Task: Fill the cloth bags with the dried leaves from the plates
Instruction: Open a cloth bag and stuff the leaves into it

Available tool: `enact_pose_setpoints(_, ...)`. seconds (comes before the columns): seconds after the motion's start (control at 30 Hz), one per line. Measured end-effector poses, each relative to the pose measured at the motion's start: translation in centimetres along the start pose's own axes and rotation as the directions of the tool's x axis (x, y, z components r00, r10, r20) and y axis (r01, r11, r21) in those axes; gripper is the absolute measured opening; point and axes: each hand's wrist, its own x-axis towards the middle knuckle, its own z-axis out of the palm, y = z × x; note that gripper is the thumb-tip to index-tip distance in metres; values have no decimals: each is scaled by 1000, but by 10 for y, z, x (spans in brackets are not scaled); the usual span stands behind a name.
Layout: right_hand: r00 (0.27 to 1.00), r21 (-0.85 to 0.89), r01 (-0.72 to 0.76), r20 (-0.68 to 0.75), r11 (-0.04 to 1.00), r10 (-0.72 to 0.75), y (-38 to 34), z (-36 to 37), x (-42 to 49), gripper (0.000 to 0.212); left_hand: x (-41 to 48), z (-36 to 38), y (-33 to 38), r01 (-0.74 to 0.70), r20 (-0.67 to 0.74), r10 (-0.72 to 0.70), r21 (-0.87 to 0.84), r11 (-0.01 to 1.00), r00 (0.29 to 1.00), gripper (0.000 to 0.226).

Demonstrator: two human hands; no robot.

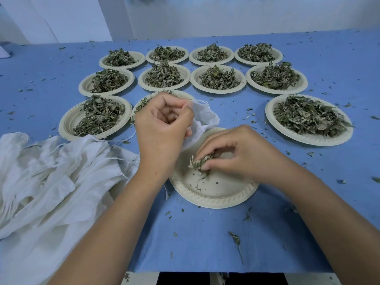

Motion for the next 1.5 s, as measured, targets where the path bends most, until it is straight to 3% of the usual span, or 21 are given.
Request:
enact_pose_setpoints(0.13, 984, 387, 75, -180, 919, -4, -4, -13, -3, 20, -1, 0, -1, -1, 49, 0, 28, 1000, 999, 18)
enact_pose_setpoints(0.37, 887, 584, 266, -461, 767, 44, 0, -10, 3, 17, -3, 2, -1, 1, 173, -8, 37, 999, 985, 23)
enact_pose_setpoints(0.47, 850, 432, 238, -526, 870, 29, 2, -6, 2, 21, -4, 2, -1, -5, 200, -3, 40, 999, 980, 24)
enact_pose_setpoints(0.57, 824, 72, 180, -555, 981, -111, 4, -1, 1, 22, -4, 1, -1, 4, 200, -8, 21, 1000, 980, 20)
enact_pose_setpoints(0.63, 807, -210, 167, -532, 963, -256, 5, 1, 2, 15, -5, 1, 0, 8, 204, -11, 14, 1000, 979, 18)
enact_pose_setpoints(0.7, 803, -353, 157, -498, 922, -327, 6, 2, 3, 15, -6, 2, 0, 5, 217, -8, 14, 1000, 976, 17)
enact_pose_setpoints(0.8, 849, -296, 130, -460, 946, -260, 6, 1, 2, 29, -6, 2, -1, 3, 218, -5, 10, 1000, 976, 20)
enact_pose_setpoints(0.9, 838, -141, 178, -497, 974, -225, 4, -1, 1, 24, -6, 2, -2, 4, 206, -4, 2, 1000, 979, 18)
enact_pose_setpoints(1.0, 791, -300, 217, -503, 929, -347, 5, 2, 1, 9, -8, 2, 0, -9, 237, 9, 0, 1000, 972, 20)
enact_pose_setpoints(1.1, 801, -508, 161, -433, 846, -413, 8, 6, 3, 10, -8, 2, 1, 19, 269, -18, -1, 1000, 963, 20)
enact_pose_setpoints(1.2, 834, -517, 191, -363, 834, -416, 9, 3, 4, 11, -8, 2, 1, 43, 256, -41, -1, 999, 966, 20)
enact_pose_setpoints(1.5, 820, -610, 166, -351, 775, -453, -2, -6, -2, 22, -6, 2, 4, 77, 164, -68, -47, 996, 984, 19)
